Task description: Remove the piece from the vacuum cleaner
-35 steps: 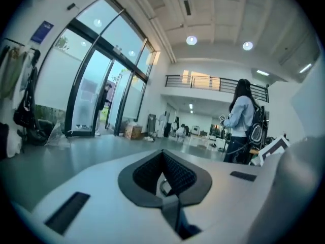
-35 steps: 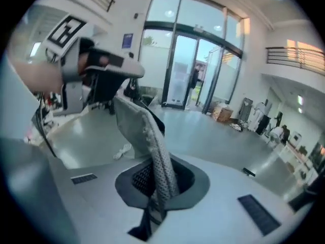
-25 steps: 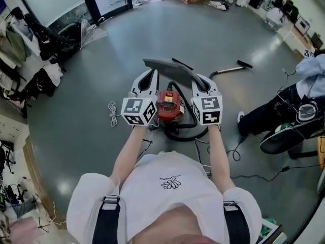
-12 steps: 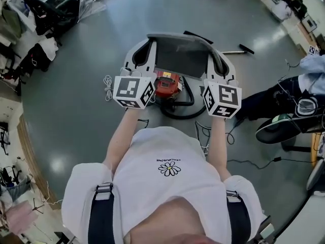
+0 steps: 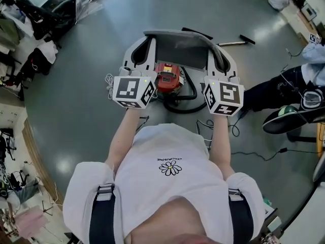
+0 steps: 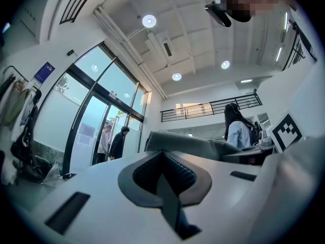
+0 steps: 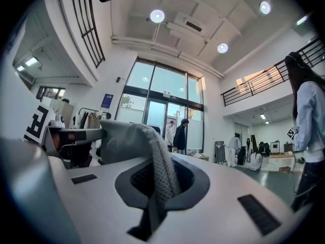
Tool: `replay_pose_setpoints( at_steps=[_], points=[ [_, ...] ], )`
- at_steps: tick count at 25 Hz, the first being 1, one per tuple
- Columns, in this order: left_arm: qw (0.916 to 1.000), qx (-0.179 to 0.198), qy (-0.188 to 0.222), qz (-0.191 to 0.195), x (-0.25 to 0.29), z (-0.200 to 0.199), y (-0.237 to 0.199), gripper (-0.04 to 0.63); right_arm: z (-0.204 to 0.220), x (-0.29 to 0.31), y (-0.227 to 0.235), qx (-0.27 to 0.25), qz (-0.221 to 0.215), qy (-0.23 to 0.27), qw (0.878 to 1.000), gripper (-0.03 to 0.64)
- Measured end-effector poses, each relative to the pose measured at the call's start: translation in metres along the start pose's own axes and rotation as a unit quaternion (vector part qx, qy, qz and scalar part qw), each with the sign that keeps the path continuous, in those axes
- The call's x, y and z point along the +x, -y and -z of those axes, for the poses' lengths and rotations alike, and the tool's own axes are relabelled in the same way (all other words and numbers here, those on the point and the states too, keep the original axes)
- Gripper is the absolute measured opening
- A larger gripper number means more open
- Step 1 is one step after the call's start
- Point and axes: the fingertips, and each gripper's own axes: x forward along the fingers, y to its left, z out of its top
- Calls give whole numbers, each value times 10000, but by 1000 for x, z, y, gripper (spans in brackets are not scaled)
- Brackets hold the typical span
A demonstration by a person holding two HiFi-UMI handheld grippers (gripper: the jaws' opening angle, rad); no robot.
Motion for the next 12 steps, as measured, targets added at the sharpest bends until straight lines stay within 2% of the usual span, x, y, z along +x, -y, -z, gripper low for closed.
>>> replay_pose_setpoints(
  at_steps=[12],
  points=[
    [10000, -28, -59, 19, -1, 5, 0, 6, -2, 0, -1, -192, 49, 10, 9998, 23]
  ],
)
